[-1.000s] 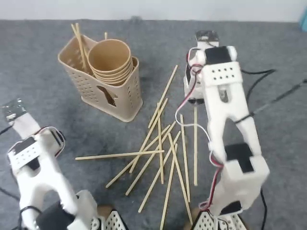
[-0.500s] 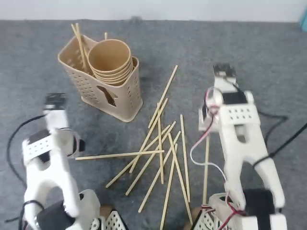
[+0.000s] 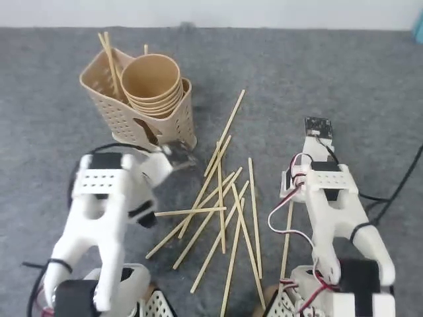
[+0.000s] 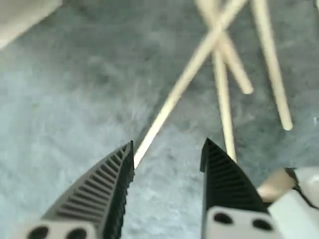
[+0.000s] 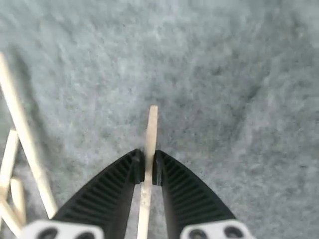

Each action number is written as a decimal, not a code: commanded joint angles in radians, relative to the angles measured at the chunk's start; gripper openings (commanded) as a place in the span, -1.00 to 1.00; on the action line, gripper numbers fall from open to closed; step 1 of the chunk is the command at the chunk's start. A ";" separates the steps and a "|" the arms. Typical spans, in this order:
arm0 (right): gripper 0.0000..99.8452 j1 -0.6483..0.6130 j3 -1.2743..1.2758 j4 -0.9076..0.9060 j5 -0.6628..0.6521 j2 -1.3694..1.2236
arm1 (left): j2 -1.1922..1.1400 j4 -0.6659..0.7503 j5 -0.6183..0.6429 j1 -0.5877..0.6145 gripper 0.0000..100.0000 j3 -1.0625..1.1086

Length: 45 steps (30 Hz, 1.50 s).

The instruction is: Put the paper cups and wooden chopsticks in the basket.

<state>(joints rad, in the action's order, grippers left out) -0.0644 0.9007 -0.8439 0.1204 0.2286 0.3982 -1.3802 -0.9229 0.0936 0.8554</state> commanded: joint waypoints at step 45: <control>-0.98 0.010 -0.006 0.004 -0.020 0.021 | 0.049 -0.083 0.006 -0.210 -0.97 -0.010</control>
<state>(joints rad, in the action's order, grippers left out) -0.0644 0.9007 -0.8439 0.1204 0.2286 0.4181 -1.3111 -0.9198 -0.1181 0.9828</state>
